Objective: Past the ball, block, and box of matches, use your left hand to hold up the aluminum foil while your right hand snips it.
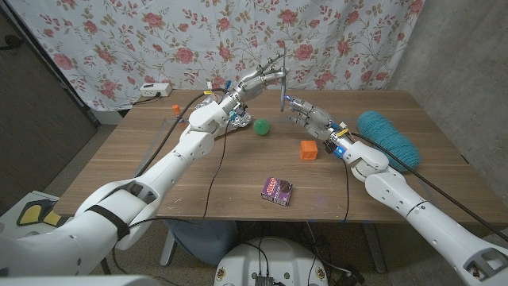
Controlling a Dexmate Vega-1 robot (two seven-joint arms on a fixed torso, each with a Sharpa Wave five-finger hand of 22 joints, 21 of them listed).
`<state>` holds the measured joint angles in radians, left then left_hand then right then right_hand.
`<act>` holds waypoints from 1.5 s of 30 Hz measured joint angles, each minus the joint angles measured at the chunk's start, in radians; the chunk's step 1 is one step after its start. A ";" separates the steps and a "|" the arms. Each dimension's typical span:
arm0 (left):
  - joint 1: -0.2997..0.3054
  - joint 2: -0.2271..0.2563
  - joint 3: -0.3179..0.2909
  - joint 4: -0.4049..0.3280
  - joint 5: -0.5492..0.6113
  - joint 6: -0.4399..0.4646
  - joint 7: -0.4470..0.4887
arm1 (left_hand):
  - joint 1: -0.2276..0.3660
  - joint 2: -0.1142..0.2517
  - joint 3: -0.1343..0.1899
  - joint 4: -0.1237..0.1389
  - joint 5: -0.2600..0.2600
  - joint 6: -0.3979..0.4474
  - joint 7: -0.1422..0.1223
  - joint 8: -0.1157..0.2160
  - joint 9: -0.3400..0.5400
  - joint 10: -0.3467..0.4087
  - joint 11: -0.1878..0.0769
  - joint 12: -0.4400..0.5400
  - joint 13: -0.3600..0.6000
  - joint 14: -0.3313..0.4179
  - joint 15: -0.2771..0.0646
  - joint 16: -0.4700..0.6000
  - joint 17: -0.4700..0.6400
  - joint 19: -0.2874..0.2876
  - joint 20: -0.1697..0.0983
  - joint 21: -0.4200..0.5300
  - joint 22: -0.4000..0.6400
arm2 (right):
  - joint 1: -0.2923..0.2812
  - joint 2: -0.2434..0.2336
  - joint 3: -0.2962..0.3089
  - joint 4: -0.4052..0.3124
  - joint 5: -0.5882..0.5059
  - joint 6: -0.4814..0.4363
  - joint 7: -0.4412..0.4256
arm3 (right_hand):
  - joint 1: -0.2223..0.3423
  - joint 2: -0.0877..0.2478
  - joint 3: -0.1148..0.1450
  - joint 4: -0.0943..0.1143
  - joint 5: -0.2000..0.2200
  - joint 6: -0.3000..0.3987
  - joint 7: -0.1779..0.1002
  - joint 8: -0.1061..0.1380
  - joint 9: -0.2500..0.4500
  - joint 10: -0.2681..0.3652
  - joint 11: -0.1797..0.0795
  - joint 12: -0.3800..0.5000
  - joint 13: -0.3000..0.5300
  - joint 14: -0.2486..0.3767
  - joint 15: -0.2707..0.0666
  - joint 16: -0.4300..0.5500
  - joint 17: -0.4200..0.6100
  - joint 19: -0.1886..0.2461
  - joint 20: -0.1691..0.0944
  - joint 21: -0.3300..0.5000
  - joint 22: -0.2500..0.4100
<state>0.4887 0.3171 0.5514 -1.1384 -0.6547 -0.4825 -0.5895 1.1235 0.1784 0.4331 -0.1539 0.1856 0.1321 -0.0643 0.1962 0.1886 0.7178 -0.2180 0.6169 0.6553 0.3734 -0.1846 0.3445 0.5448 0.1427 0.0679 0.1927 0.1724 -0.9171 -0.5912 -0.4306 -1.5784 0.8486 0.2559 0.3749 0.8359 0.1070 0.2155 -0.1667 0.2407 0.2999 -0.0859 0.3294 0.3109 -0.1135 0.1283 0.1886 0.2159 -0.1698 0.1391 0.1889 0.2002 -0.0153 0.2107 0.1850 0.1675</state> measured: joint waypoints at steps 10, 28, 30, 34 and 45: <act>0.000 0.000 0.003 -0.001 0.001 0.002 -0.003 | -0.004 -0.004 0.000 0.000 0.000 0.000 0.000 0.000 0.000 0.000 0.000 -0.004 0.000 0.000 0.000 0.000 0.005 0.000 0.000 0.000 0.000 | 0.007 0.010 -0.001 0.018 0.025 0.003 0.035 | 0.005 -0.005 0.006 0.000 0.002 0.026 -0.018 0.007 0.003 0.004 -0.014 0.004 -0.002 -0.001 -0.009 0.004 -0.005 -0.003 -0.004 0.000 0.000; -0.007 -0.012 0.006 0.022 -0.005 -0.001 -0.016 | 0.003 -0.004 0.000 0.000 -0.001 0.005 -0.006 0.000 0.000 0.000 0.000 -0.002 0.001 0.000 0.000 0.000 0.009 0.000 0.000 0.000 0.000 | 0.029 0.017 -0.013 0.044 0.057 -0.013 0.092 | 0.021 -0.005 0.012 -0.002 0.003 0.055 0.003 0.015 0.005 0.000 -0.032 0.004 -0.012 -0.005 -0.012 0.004 -0.005 -0.003 -0.004 0.000 0.000; -0.007 -0.013 0.006 0.023 -0.005 -0.001 -0.016 | 0.003 -0.004 0.000 0.000 -0.002 0.005 -0.006 0.000 0.000 0.000 0.000 -0.002 0.001 0.000 0.000 0.000 0.009 0.000 0.000 0.000 0.000 | 0.031 0.018 -0.014 0.047 0.059 -0.017 0.101 | 0.021 -0.005 0.012 -0.002 0.003 0.052 0.006 0.015 0.001 0.000 -0.033 0.004 -0.012 -0.005 -0.012 0.004 -0.005 -0.009 0.002 0.000 0.000; -0.009 -0.014 0.007 0.027 -0.005 -0.002 -0.018 | 0.003 -0.004 0.000 0.000 -0.002 0.005 -0.006 0.000 0.000 0.000 0.000 -0.002 0.001 0.000 0.000 0.000 0.009 0.000 0.000 0.000 0.000 | 0.036 0.021 -0.015 0.053 0.063 -0.021 0.110 | 0.026 0.000 0.025 0.000 0.019 0.050 0.008 0.007 -0.004 -0.005 -0.038 0.004 -0.012 -0.003 -0.014 0.004 -0.005 -0.013 -0.002 0.000 0.000; -0.017 -0.022 0.007 0.046 -0.011 -0.004 -0.029 | 0.000 -0.001 0.000 0.000 0.000 0.005 -0.006 0.000 0.000 0.000 0.000 -0.003 0.004 0.000 0.000 0.000 0.014 -0.002 0.002 0.000 0.000 | 0.050 0.026 -0.019 0.069 0.070 -0.031 0.127 | 0.057 0.020 0.055 -0.006 0.063 0.060 -0.003 -0.001 -0.015 -0.009 -0.063 0.008 -0.016 -0.001 -0.031 0.004 -0.005 -0.014 -0.004 0.000 0.000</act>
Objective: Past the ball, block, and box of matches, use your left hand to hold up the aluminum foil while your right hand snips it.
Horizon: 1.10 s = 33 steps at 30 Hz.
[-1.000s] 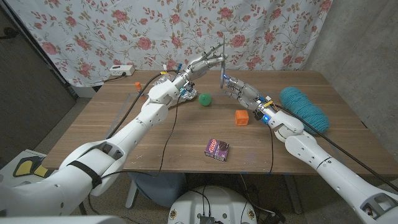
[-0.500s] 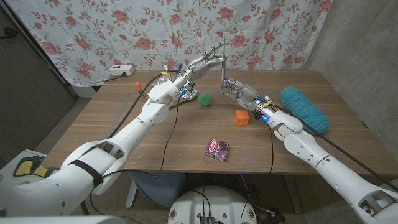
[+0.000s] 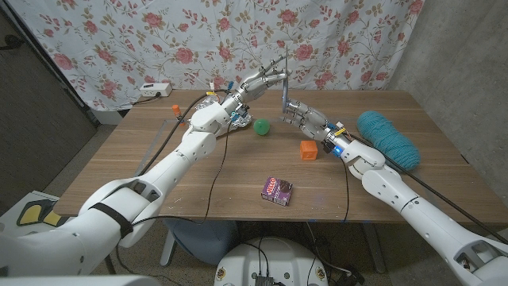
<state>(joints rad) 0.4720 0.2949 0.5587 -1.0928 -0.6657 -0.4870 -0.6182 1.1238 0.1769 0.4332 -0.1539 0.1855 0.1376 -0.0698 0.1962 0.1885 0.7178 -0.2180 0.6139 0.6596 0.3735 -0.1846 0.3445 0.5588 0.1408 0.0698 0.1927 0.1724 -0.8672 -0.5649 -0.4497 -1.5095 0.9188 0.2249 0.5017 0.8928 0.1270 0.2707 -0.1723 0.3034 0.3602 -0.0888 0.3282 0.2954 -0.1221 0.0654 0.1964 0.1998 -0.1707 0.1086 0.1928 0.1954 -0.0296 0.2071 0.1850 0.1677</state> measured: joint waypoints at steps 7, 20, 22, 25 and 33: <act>-0.005 -0.006 0.000 0.015 -0.004 -0.004 -0.006 | -0.001 0.001 0.000 0.000 0.000 0.000 0.000 0.000 0.000 0.000 0.000 -0.002 0.002 0.000 0.000 0.000 0.000 0.004 -0.004 0.000 0.000 | 0.007 0.002 -0.004 0.006 -0.004 -0.003 0.004 | 0.021 0.005 0.011 -0.003 0.013 0.010 -0.017 -0.008 -0.008 0.006 -0.016 0.000 -0.005 -0.002 -0.019 0.000 0.000 0.009 -0.009 0.000 0.000; -0.013 -0.020 0.000 0.044 -0.006 -0.013 -0.013 | -0.001 0.001 0.000 0.000 0.000 0.005 -0.009 0.000 0.000 0.000 0.000 0.001 0.001 0.000 0.000 0.004 0.009 0.004 -0.004 0.000 0.000 | 0.014 0.005 -0.010 0.011 -0.024 -0.006 -0.005 | 0.030 -0.005 0.018 0.002 0.013 0.013 -0.020 -0.015 -0.012 0.007 -0.018 0.000 -0.005 0.002 -0.023 0.000 0.000 0.023 -0.007 0.000 0.000; -0.015 -0.024 0.000 0.049 -0.006 -0.014 -0.014 | -0.001 0.001 0.000 0.000 -0.001 0.004 -0.011 0.000 0.000 0.000 0.000 0.001 0.001 0.000 0.000 0.004 0.009 0.004 -0.004 0.000 0.000 | 0.015 0.005 -0.011 0.011 -0.026 -0.006 -0.006 | 0.024 -0.010 0.013 0.006 0.007 0.013 -0.020 -0.021 -0.012 0.007 -0.018 0.000 -0.005 0.002 -0.023 0.000 0.000 0.027 -0.005 0.000 0.000; -0.016 -0.027 0.001 0.055 -0.006 -0.015 -0.016 | -0.001 0.001 0.000 0.000 -0.001 0.004 -0.011 0.000 0.000 0.000 0.000 0.001 0.001 0.000 0.000 0.004 0.012 0.004 -0.004 0.000 0.000 | 0.016 0.005 -0.013 0.012 -0.030 -0.006 -0.009 | 0.022 -0.020 0.009 0.010 0.001 0.003 -0.025 -0.025 -0.017 0.007 -0.018 0.000 -0.005 -0.004 -0.028 0.000 0.000 0.033 -0.011 0.000 0.000; -0.018 -0.034 0.006 0.065 -0.007 -0.015 -0.019 | 0.000 0.002 0.000 0.000 -0.001 0.004 -0.011 0.000 0.000 0.000 0.000 0.001 0.001 0.000 0.000 0.004 0.014 0.004 -0.004 0.000 0.000 | 0.019 0.008 -0.016 0.013 -0.043 -0.006 -0.021 | 0.014 -0.028 0.001 0.018 -0.022 0.004 -0.026 -0.029 -0.017 0.005 -0.020 0.000 -0.005 -0.003 -0.038 0.000 0.000 0.031 -0.023 0.000 0.000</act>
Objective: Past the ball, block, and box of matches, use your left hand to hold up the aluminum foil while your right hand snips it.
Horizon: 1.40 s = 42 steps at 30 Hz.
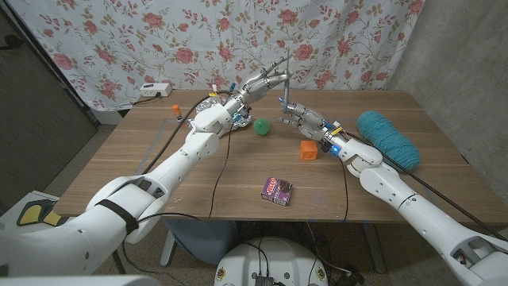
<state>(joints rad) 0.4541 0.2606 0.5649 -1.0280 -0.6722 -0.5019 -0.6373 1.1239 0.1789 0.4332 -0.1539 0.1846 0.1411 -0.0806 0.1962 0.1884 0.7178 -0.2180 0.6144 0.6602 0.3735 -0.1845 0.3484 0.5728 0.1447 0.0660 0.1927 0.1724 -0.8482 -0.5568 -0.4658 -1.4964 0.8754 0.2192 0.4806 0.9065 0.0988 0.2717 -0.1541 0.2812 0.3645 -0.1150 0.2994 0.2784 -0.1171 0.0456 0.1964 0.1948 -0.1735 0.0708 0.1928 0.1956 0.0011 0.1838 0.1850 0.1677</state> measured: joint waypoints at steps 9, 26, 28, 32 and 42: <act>0.000 -0.006 0.003 0.002 0.000 0.002 0.000 | 0.001 0.001 0.000 0.000 -0.001 0.004 0.004 0.000 0.000 0.000 0.000 -0.001 -0.001 0.000 0.000 0.000 0.000 0.000 0.000 0.000 0.000 | 0.001 0.003 -0.004 0.000 -0.005 0.000 -0.004 | -0.004 -0.004 -0.004 0.004 -0.015 0.002 -0.001 0.000 0.003 -0.002 -0.002 0.000 0.000 0.000 0.000 0.008 0.000 0.000 0.000 0.000 0.000; 0.006 -0.017 0.009 0.005 -0.001 0.008 0.001 | 0.002 0.000 0.000 0.000 0.001 0.004 0.004 0.000 0.000 0.000 0.000 -0.009 0.000 0.000 0.000 0.000 0.004 0.000 0.000 0.000 0.000 | 0.000 0.010 -0.006 0.002 0.010 0.000 0.021 | -0.004 -0.004 -0.006 0.006 -0.041 0.006 0.003 -0.004 0.007 0.002 0.010 0.004 0.000 0.000 0.000 0.008 0.000 0.003 0.003 0.000 0.000; 0.007 -0.017 0.010 0.005 -0.001 0.009 0.003 | 0.002 0.000 0.000 0.000 0.001 0.004 0.004 0.000 0.000 0.000 0.000 -0.009 0.000 0.000 0.000 0.000 0.004 0.000 0.000 0.000 0.000 | -0.001 0.010 -0.006 0.002 0.013 0.000 0.023 | -0.004 -0.004 -0.010 0.010 -0.046 0.006 0.003 -0.008 0.008 0.007 0.016 0.004 0.000 0.000 0.000 0.008 0.000 0.003 0.003 0.000 0.000; 0.010 -0.017 0.011 0.004 -0.001 0.009 0.006 | 0.002 -0.001 0.001 -0.001 0.001 0.004 0.004 0.000 0.000 0.000 0.000 -0.010 -0.001 0.001 0.000 0.000 0.004 0.000 0.000 0.000 0.000 | -0.003 0.009 -0.006 0.002 0.014 -0.001 0.024 | -0.011 -0.011 -0.010 0.010 -0.053 0.002 0.010 -0.008 0.008 0.008 0.026 0.004 0.000 0.002 0.010 0.008 0.000 0.004 0.004 0.000 0.000; 0.014 -0.025 0.013 0.004 0.003 0.009 0.013 | 0.002 -0.003 0.021 0.015 0.000 0.022 -0.014 0.000 0.000 0.000 0.000 -0.007 -0.005 0.001 0.001 0.000 0.009 0.000 0.000 0.000 0.000 | -0.011 -0.006 -0.008 -0.021 0.003 -0.015 0.000 | -0.012 -0.012 -0.014 0.005 -0.066 0.018 0.015 -0.008 0.017 0.014 0.047 0.007 0.000 0.001 0.027 0.008 0.000 0.014 0.015 0.000 -0.002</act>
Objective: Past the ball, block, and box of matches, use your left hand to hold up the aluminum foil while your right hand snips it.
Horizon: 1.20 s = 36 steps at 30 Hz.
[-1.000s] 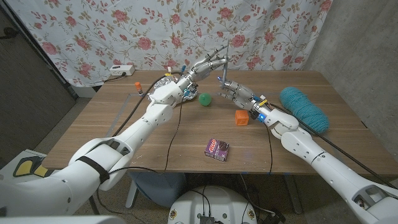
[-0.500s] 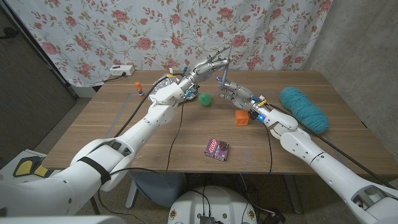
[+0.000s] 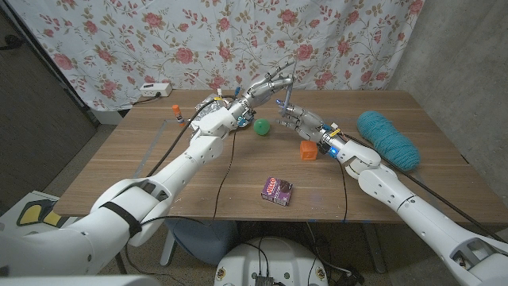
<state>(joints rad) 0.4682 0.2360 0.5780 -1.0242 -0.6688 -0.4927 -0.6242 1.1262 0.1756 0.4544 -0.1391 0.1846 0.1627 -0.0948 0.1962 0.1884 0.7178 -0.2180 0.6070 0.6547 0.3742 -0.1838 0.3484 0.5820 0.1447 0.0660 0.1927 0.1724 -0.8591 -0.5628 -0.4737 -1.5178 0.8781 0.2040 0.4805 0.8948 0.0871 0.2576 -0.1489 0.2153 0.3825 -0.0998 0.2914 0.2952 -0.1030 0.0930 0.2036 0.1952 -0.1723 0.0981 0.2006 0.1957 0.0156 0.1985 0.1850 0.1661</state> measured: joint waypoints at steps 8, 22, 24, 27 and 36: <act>0.000 -0.008 0.000 0.008 -0.001 -0.006 0.000 | 0.001 -0.004 0.000 0.000 0.000 0.005 -0.005 0.000 0.000 0.000 0.000 0.000 0.001 0.005 -0.002 0.000 0.000 0.000 0.000 0.000 0.000 | -0.005 -0.009 -0.004 -0.016 -0.009 -0.023 -0.025 | 0.000 0.000 -0.003 -0.003 -0.012 0.019 0.010 0.008 0.011 0.015 0.016 0.008 0.000 0.001 0.008 0.000 0.000 0.000 0.000 0.000 -0.001; 0.005 -0.020 0.001 0.017 -0.012 -0.011 -0.005 | -0.001 -0.003 0.000 0.000 0.001 0.005 -0.005 0.000 0.000 0.000 0.000 0.000 0.001 0.004 -0.002 0.000 0.005 0.000 0.000 0.000 0.000 | -0.011 -0.002 -0.005 -0.020 0.012 -0.032 -0.024 | 0.004 -0.004 -0.003 -0.003 -0.019 0.044 0.016 0.020 0.023 0.036 0.014 0.008 0.000 0.001 0.018 0.007 0.000 -0.009 0.009 -0.004 0.000; 0.007 -0.022 0.001 0.019 -0.013 -0.012 -0.006 | -0.001 -0.003 0.000 0.000 0.001 0.005 -0.005 0.000 0.000 0.000 0.000 0.000 0.001 0.004 -0.002 0.000 0.005 0.000 0.000 0.000 0.000 | -0.011 -0.001 -0.006 -0.020 0.016 -0.033 -0.019 | 0.004 -0.004 -0.002 -0.003 -0.019 0.036 0.024 0.017 0.023 0.030 0.008 0.008 -0.001 0.001 0.018 0.003 0.000 -0.013 0.013 -0.004 0.000; 0.009 -0.024 0.001 0.022 -0.016 -0.013 -0.008 | -0.001 -0.003 0.000 0.000 0.001 0.005 -0.005 0.000 0.000 0.000 0.000 -0.001 0.001 0.004 -0.002 0.000 0.005 0.000 0.000 0.000 0.000 | -0.011 0.003 -0.007 -0.018 0.022 -0.034 -0.009 | 0.004 -0.004 -0.002 -0.003 -0.019 0.026 0.034 0.004 0.019 0.022 -0.001 0.003 -0.006 0.001 0.018 0.003 -0.001 -0.021 0.008 -0.004 0.000; 0.016 -0.027 0.002 0.024 -0.017 -0.014 -0.009 | 0.000 -0.002 0.000 0.000 0.001 0.011 -0.011 0.000 0.000 0.000 0.000 -0.004 0.000 0.004 -0.002 0.000 0.009 0.000 0.000 0.000 0.000 | -0.006 0.011 -0.009 -0.005 0.044 -0.034 0.025 | 0.029 -0.005 0.006 -0.011 -0.015 0.072 0.022 0.008 0.006 0.031 -0.017 0.003 -0.006 0.001 0.018 0.003 -0.005 -0.024 0.005 -0.004 -0.001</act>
<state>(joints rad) 0.4845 0.2089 0.5797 -1.0002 -0.6861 -0.5066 -0.6331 1.1263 0.1736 0.4541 -0.1387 0.1855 0.1734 -0.1055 0.1961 0.1884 0.7179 -0.2179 0.6028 0.6551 0.3786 -0.1861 0.3484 0.5912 0.1446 0.0660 0.1927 0.1724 -0.8655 -0.5521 -0.4826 -1.5231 0.9219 0.1697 0.5054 0.9241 0.0821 0.2636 -0.1600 0.2001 0.4544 -0.0782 0.2994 0.3014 -0.0720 0.0762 0.2070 0.1895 -0.1710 0.1164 0.2033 0.1905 -0.0083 0.2036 0.1808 0.1656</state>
